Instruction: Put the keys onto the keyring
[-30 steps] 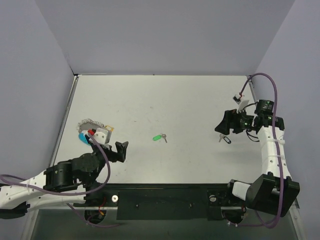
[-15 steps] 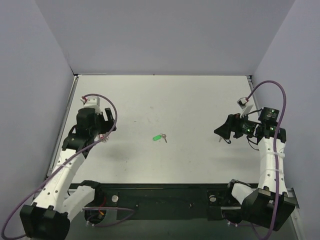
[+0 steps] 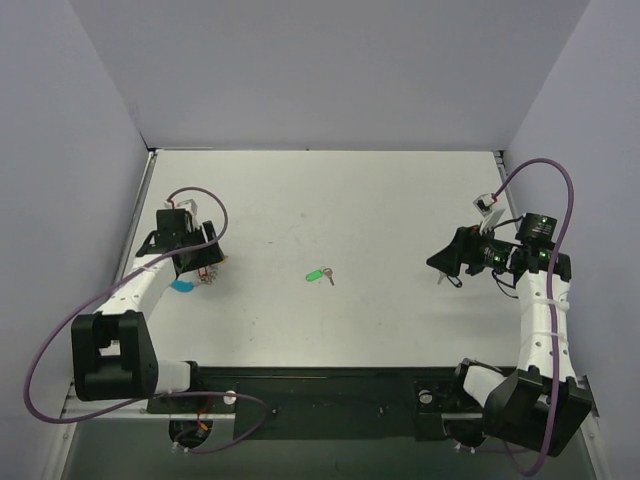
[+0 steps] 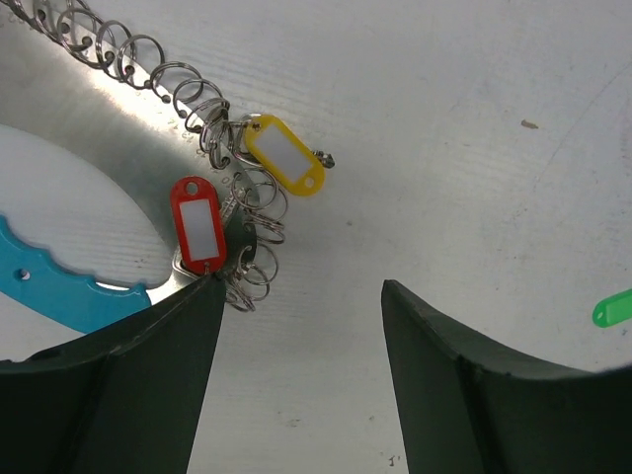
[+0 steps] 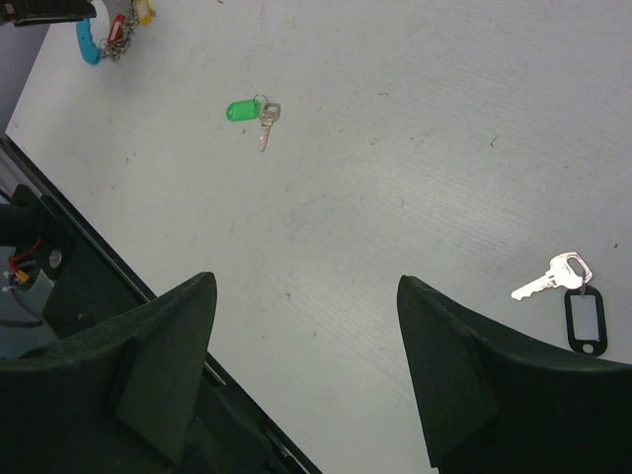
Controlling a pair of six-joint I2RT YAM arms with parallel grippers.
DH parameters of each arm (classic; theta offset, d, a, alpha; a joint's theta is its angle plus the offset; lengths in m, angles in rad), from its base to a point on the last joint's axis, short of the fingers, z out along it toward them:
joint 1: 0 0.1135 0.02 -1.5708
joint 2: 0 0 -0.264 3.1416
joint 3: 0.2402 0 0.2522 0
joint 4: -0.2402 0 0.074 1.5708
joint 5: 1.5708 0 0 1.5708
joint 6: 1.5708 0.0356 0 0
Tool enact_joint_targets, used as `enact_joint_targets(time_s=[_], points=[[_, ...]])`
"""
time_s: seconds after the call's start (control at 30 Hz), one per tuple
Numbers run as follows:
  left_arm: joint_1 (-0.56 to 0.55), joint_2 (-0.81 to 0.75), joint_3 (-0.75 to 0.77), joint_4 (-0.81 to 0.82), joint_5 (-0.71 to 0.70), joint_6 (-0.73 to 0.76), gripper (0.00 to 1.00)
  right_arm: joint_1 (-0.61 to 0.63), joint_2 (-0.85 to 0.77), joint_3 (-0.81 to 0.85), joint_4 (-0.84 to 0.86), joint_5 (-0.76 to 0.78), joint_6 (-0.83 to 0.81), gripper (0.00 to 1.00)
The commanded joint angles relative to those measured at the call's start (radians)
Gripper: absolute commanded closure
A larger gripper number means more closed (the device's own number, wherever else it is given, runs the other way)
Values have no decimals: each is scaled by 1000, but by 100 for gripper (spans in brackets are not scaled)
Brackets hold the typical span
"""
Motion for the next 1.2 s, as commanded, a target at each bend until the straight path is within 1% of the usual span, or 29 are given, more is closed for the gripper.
enact_joint_targets(time_s=[0.0,0.07,0.1,0.13,0.27,0.3,0.33,0.47,0.57,0.7,0.93,1.17], points=[[3,33,59,5,37,68,29,-13,17,4,-17,-43,-17,32],[-11,30,52,-19,15,91,31,-15,20,6,-23,-43,-22,32],[-19,21,44,-24,-23,107,32,-15,21,6,-23,-43,-25,32],[-52,18,39,-32,-41,114,32,-15,23,6,-24,-43,-26,32],[-131,4,13,-44,-195,145,34,-15,32,6,-29,-51,-31,33],[-143,9,12,-44,-201,150,38,-15,30,7,-30,-50,-31,33],[-146,10,10,-48,-210,150,40,-15,35,6,-30,-51,-33,33],[-149,41,12,-44,-220,150,53,-17,35,4,-33,-50,-36,33],[-149,75,15,-48,-216,144,69,-17,33,4,-35,-51,-37,33],[-151,101,16,-62,-215,133,69,-17,33,1,-37,-54,-40,34],[-161,104,9,-67,-261,113,69,-18,35,1,-35,-57,-43,34],[-161,131,21,-82,-287,101,67,-21,36,0,-38,-59,-43,34]])
